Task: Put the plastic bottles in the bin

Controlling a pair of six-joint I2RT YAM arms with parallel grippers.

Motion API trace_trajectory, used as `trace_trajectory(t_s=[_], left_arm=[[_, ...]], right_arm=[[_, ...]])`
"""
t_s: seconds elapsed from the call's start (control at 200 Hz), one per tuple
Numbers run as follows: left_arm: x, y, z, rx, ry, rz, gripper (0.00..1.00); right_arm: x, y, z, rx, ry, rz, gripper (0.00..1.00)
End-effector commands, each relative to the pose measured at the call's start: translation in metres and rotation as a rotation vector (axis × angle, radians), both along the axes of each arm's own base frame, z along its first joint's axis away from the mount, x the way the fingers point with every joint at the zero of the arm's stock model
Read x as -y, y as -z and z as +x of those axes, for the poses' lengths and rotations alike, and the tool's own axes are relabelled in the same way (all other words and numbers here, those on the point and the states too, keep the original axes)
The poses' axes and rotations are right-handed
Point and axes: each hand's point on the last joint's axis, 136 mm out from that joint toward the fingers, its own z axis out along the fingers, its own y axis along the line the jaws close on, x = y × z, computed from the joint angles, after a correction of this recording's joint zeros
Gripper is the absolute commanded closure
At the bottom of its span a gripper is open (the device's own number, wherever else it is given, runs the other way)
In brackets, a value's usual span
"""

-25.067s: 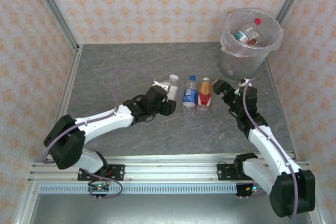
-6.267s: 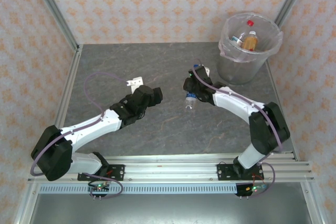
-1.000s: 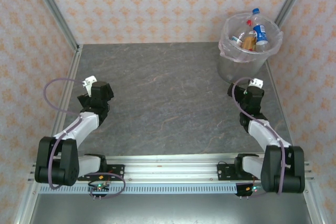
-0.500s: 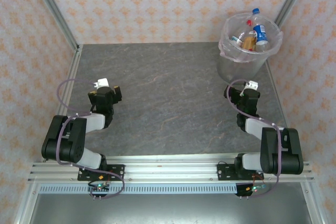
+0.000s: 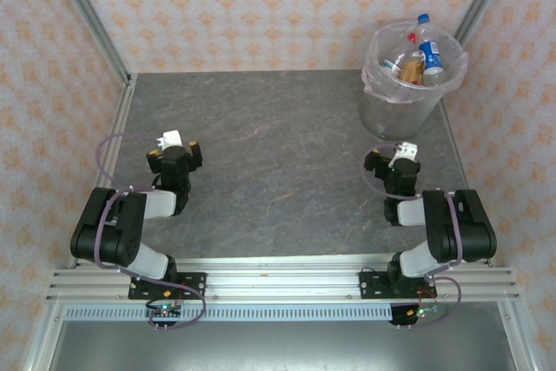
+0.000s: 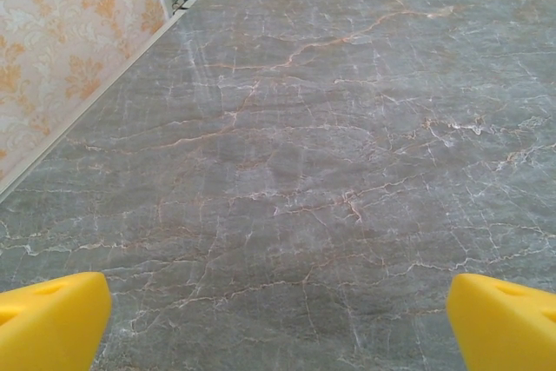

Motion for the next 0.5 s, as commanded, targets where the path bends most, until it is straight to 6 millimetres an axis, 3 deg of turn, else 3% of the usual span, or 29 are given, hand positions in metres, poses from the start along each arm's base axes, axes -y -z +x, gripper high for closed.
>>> trace_trajectory(t_s=[0.0,0.11,0.19,0.495], left_arm=[[-0.002,-0.008,0.000,0.032,-0.022,0.020,0.00],[-0.002,-0.009,0.001,0.035,-0.022,0.020,0.00],[-0.002,-0.008,0.000,0.032,-0.022,0.020,0.00],[-0.002,-0.008,0.001,0.032,-0.022,0.020,0.00]], right_arm=[[0.008,-0.022,0.008,0.069,0.046,-0.052,0.01],[0.001,-0.012,0.030,-0.052,0.005,-0.058,0.01],[0.011,-0.013,0.028,-0.034,0.038,-0.020,0.01],[0.011,-0.013,0.028,-0.037,0.040,-0.021,0.01]])
